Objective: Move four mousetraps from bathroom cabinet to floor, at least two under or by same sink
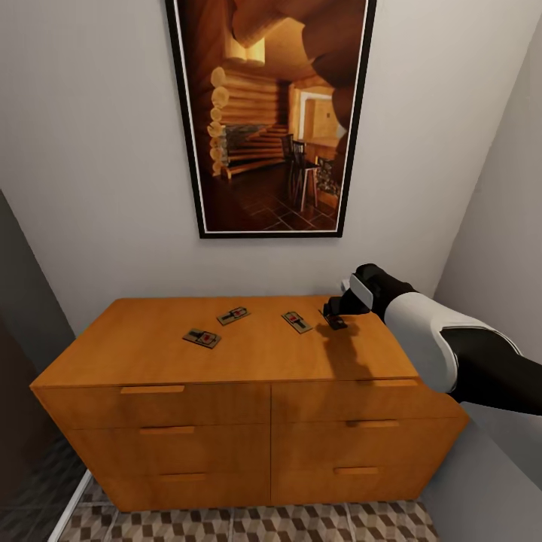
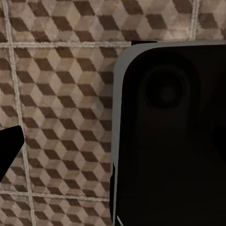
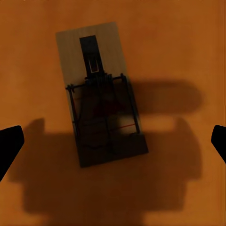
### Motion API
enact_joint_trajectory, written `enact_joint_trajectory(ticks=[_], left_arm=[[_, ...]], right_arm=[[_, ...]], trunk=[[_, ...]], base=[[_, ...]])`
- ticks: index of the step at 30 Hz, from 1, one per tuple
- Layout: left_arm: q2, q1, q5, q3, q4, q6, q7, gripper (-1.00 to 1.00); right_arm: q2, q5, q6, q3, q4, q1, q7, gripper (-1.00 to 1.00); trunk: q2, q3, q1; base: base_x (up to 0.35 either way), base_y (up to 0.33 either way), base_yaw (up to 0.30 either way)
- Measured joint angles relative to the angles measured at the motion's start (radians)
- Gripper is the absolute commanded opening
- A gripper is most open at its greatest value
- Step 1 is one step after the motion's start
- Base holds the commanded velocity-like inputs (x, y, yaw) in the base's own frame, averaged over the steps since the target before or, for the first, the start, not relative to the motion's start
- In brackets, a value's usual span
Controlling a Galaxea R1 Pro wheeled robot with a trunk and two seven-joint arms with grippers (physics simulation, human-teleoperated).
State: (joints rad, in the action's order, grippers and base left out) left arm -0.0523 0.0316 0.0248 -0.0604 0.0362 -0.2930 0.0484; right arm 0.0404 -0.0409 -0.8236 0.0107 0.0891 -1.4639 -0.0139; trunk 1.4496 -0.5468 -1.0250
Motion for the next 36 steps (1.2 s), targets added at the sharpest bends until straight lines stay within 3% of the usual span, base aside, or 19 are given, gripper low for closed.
enact_joint_trajectory(ticks=[22, 36], left_arm=[[0.000, 0.000, 0.000, 0.000, -0.001, -0.001, 0.000, 1.00], [0.000, 0.000, 0.000, 0.000, 0.000, -0.001, 0.000, 1.00]], right_arm=[[-0.001, 0.001, 0.001, -0.001, 0.000, 0.000, 0.000, 1.00], [-0.001, 0.001, 0.001, -0.001, 0.000, 0.000, 0.000, 1.00]], trunk=[[0.000, 0.000, 0.000], [0.000, -0.013, 0.000]], base=[[0.000, 0.000, 0.000], [0.000, 0.000, 0.000]])
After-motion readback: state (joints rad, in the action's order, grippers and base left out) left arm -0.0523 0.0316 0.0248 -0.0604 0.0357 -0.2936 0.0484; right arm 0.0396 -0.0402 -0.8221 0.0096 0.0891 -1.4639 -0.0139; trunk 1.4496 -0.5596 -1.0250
